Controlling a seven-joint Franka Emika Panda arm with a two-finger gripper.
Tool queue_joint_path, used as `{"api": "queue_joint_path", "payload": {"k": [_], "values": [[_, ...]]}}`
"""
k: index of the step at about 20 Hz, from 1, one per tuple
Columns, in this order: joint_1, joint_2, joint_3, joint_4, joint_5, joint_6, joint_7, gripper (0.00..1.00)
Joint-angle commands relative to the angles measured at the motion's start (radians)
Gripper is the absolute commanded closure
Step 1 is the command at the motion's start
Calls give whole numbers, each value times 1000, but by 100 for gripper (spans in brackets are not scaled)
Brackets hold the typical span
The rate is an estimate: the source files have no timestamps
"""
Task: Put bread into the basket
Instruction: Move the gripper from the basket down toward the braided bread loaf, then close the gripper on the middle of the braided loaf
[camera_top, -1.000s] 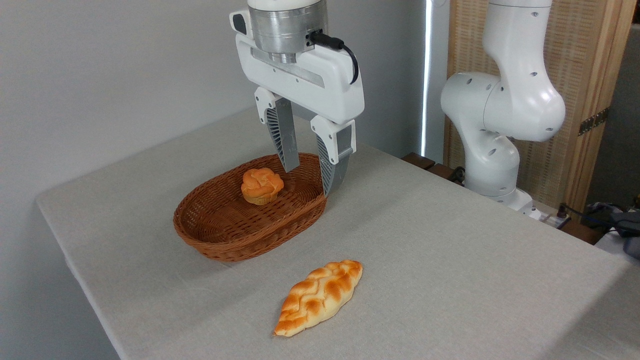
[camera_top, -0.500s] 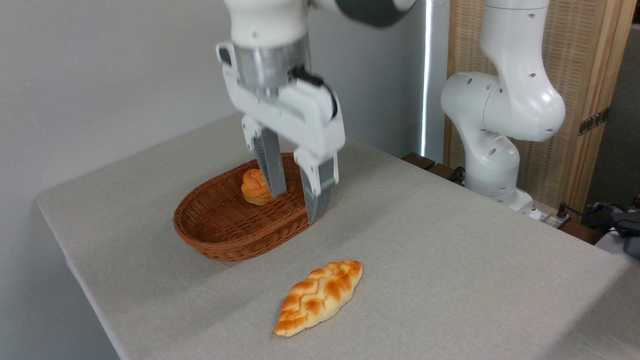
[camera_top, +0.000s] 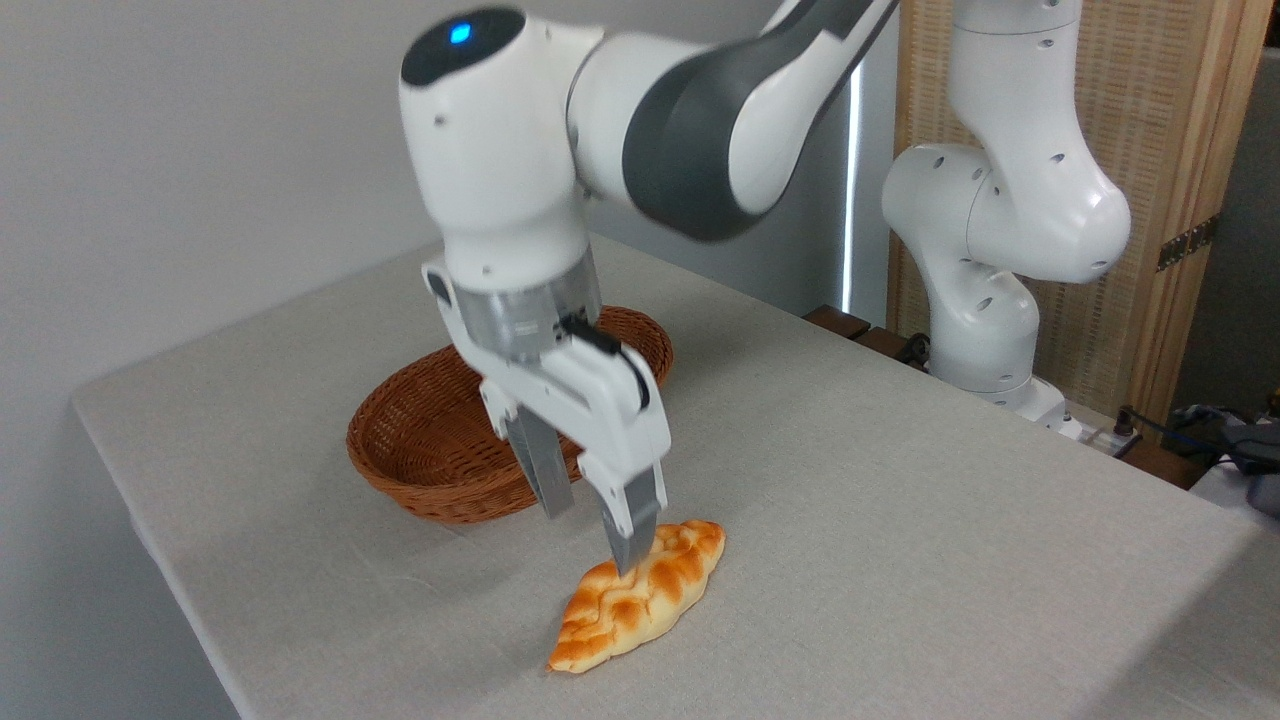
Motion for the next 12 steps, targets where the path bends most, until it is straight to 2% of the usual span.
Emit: {"api": "queue_joint_path", "payload": {"k": [1,10,12], "values": [[5,32,11,1,19,41,25,0],[9,86,13,-2,22,59,25,0],[9,95,14,-5,54,69,23,0]]}}
